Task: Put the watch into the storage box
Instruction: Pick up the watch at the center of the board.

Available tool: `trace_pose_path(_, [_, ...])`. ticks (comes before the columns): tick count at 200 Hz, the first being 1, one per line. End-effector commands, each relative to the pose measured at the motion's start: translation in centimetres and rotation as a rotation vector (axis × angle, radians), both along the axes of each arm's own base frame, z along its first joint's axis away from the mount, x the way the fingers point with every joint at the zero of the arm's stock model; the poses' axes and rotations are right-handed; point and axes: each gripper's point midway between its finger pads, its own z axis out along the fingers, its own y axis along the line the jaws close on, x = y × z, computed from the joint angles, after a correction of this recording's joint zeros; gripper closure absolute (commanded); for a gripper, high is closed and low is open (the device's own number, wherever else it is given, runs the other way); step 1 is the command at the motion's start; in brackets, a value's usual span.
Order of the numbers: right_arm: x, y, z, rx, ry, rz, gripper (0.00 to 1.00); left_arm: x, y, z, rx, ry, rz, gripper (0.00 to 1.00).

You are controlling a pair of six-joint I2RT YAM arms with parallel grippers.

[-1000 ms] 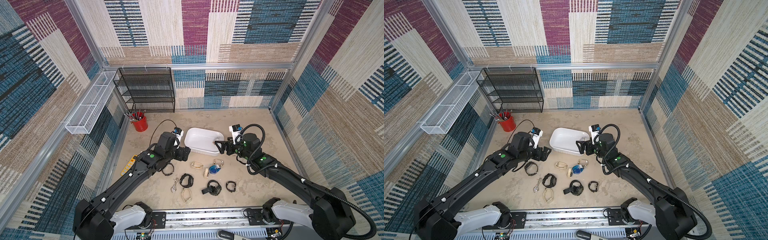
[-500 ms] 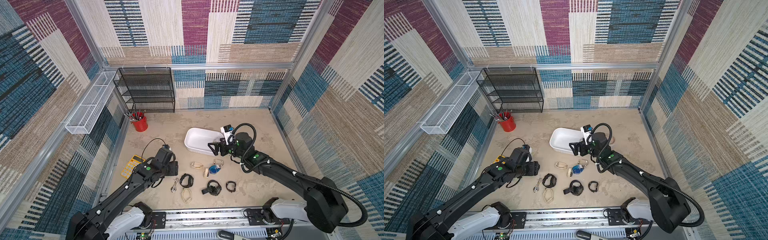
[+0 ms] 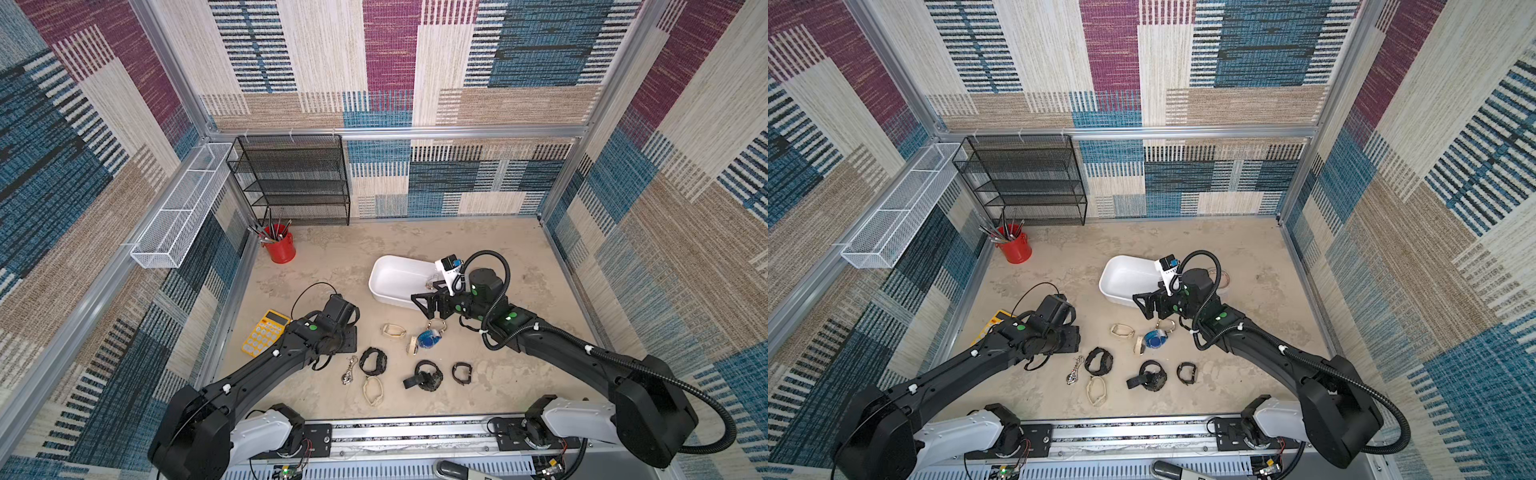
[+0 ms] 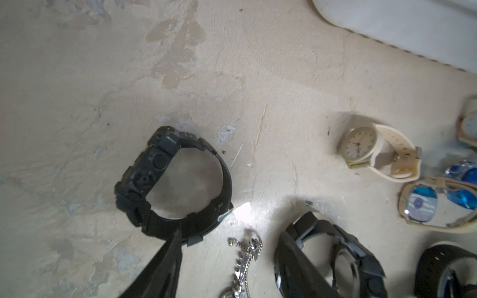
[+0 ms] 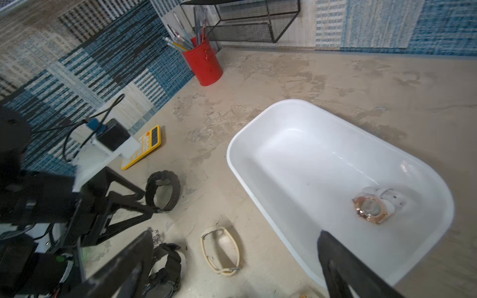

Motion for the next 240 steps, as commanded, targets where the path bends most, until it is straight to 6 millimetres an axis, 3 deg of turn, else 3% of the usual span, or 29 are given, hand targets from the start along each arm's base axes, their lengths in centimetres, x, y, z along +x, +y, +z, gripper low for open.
trace_pose_path(1, [-2.5, 1.8, 1.5, 0.069, -0.043, 0.171, 0.0, 1.2, -0.3, -0.2, -0.001, -0.014, 0.013, 0.43])
trace_pose_path(35, [-3.5, 2.0, 1.1, 0.061, -0.043, 0.2, 0.0, 1.6, -0.1, -1.2, 0.019, 0.002, 0.023, 0.48])
trace_pose_path(152, [-3.6, 1.7, 0.8, 0.026, -0.05, 0.171, 0.0, 3.1, 1.0, -4.1, 0.09, 0.041, 0.048, 0.66])
trace_pose_path(219, [-3.3, 1.4, 0.4, 0.015, -0.042, 0.142, 0.0, 4.1, 0.2, -4.3, 0.072, 0.038, 0.03, 0.99])
trace_pose_path(240, [-3.3, 1.6, 0.4, 0.021, -0.04, 0.145, 0.0, 4.5, -0.1, -3.3, 0.059, 0.018, 0.023, 1.0])
